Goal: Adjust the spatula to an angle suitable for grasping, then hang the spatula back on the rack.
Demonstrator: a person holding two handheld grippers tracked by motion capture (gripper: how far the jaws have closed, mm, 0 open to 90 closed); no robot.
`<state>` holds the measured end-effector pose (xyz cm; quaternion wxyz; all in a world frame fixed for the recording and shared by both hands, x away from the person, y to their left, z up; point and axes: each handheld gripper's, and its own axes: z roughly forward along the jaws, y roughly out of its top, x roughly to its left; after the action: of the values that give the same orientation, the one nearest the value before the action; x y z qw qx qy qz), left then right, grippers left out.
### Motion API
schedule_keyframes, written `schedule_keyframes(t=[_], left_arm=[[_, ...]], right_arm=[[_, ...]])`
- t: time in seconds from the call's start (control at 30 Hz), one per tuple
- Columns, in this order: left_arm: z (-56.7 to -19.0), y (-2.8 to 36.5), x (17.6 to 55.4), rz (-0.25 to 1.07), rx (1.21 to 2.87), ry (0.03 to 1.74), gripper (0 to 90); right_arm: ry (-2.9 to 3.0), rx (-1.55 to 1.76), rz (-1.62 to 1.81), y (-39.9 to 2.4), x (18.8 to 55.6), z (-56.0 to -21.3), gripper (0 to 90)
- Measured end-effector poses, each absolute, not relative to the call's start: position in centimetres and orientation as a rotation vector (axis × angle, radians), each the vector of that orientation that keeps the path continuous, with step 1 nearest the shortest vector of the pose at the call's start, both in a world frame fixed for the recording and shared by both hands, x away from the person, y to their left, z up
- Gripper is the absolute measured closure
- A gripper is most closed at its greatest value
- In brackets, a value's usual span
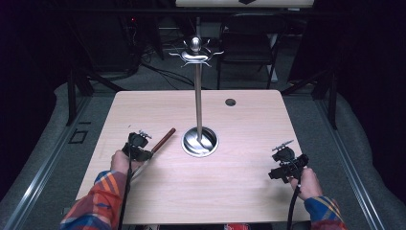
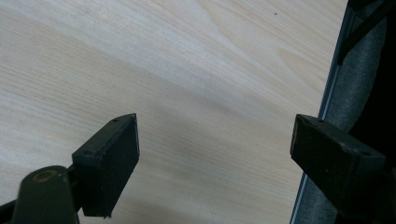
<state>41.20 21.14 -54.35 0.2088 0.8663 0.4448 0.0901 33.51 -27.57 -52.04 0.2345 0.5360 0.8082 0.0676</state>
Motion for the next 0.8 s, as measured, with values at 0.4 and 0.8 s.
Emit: schedule_keyframes(t=[0.4, 0.8], left_arm=[[-53.4, 21.5, 40.7, 0.270, 2.351, 1.234, 83.9], [-53.0, 21.5, 40.4, 0.301, 2.342, 1.230, 84.1]], right_arm=[[2.233, 1.461, 0.175, -27.5, 33.6, -52.1, 15.0], [2.256, 1.444, 0.162, -27.5, 33.6, -52.1, 14.7]])
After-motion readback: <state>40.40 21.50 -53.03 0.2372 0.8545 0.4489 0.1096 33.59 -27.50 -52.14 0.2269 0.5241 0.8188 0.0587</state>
